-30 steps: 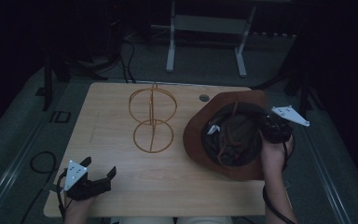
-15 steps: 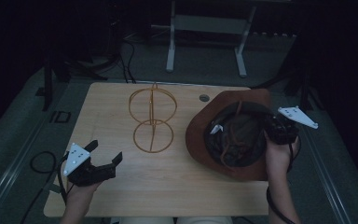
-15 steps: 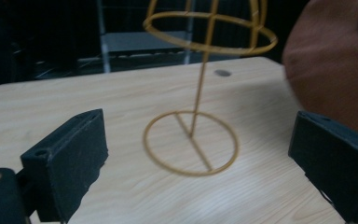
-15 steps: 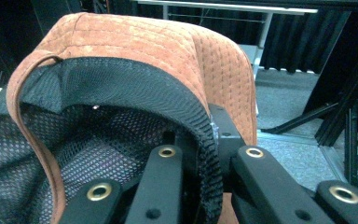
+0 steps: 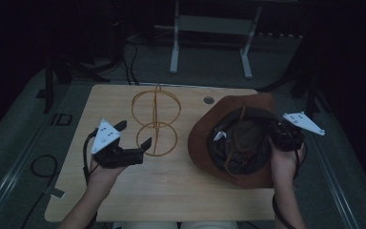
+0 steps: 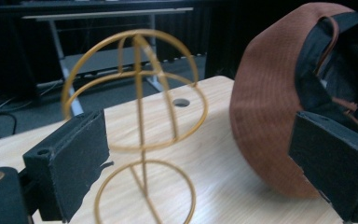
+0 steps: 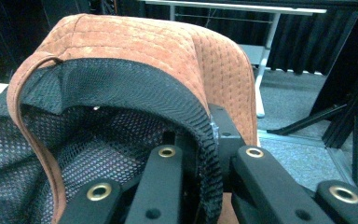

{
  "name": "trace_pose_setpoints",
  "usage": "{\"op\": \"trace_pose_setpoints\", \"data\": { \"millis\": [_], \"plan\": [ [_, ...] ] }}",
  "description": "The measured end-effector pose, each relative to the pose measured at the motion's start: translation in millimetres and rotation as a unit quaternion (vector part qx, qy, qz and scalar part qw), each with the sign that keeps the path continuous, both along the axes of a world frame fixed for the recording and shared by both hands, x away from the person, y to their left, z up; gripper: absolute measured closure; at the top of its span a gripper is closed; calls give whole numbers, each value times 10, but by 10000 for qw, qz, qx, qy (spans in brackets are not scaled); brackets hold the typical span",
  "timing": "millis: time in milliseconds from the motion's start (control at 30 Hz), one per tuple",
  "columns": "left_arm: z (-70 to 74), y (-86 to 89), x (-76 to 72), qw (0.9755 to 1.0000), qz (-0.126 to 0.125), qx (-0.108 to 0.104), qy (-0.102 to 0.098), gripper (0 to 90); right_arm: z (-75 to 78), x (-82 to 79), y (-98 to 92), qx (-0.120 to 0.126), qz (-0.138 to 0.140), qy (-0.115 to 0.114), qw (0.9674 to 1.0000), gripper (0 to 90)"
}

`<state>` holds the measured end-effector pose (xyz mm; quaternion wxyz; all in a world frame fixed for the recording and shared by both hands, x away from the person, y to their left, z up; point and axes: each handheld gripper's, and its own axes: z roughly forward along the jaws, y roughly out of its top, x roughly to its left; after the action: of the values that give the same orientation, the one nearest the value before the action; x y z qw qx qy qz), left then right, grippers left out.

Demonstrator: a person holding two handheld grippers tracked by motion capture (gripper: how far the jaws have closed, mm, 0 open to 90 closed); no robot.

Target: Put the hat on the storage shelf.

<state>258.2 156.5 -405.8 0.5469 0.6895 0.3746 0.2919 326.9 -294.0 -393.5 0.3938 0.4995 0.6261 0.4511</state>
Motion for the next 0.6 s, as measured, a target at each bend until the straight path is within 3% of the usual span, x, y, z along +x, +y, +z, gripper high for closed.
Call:
{"op": "trace_pose_setpoints", "data": {
  "millis": [233,500,533,600],
  "plan": [
    [147,-318,165,9994,-293,131,-102,59,-1,-34,18,16,81,-10,10000,847],
    [280,-645,268,9971,-640,344,-214,63,-11,-60,40,45,144,-15,9999,846],
    [291,-796,309,9960,-768,409,-211,63,-7,-74,50,39,119,-50,9999,846],
    [284,-892,341,9953,-860,419,-162,63,-1,-81,56,49,141,-58,9999,846]
  ]
}}
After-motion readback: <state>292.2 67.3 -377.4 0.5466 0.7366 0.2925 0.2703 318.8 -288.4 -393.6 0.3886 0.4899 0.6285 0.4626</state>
